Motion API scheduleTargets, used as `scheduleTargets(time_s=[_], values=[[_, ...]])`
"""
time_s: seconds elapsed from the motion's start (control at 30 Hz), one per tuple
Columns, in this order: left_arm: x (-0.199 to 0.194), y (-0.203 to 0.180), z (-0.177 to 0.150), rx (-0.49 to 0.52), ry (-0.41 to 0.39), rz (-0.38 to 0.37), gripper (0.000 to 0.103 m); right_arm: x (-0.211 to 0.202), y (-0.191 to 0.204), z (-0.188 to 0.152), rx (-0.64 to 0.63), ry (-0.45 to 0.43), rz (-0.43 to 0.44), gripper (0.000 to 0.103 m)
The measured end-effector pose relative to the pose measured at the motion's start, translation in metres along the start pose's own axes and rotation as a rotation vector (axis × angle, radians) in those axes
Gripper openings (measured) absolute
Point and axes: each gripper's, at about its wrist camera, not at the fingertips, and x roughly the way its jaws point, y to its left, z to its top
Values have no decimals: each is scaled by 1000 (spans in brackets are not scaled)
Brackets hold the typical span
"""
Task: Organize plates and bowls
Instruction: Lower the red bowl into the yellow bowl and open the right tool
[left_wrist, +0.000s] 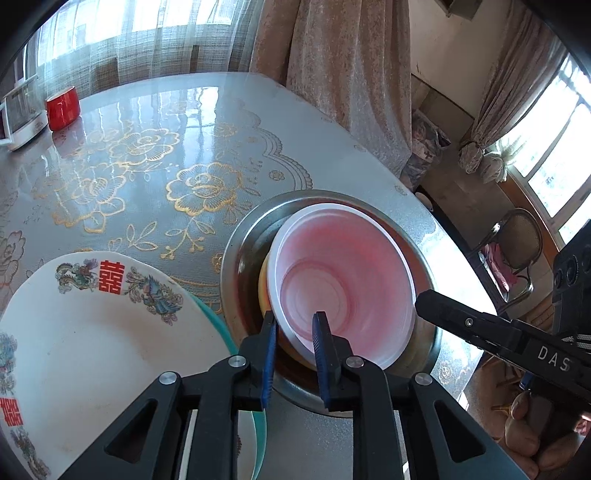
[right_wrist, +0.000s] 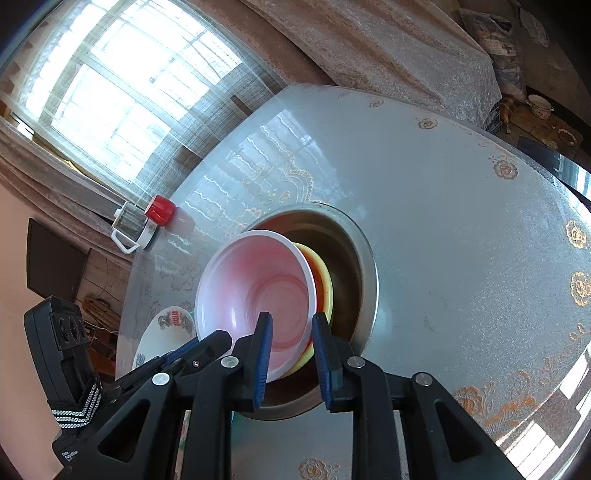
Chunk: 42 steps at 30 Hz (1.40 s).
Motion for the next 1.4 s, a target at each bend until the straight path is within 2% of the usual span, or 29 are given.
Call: scheduleTargets(time_s=[0.17, 0.37, 0.67, 1.0, 1.4], values=[[5, -5, 3, 33, -8, 23, 22, 5, 2, -2, -27, 9, -28, 23], [8, -10, 7, 74, -18, 48, 22, 9, 12, -6, -123, -17, -130, 21], [16, -8, 12, 85, -24, 91, 24, 14, 15, -4, -198, -51, -204, 18], [1, -12, -6, 114, -69, 128, 28, 13, 15, -6, -195, -54, -187, 21], [-25, 0, -13, 93, -112, 138, 34, 5, 15, -8, -176, -75, -142, 26]])
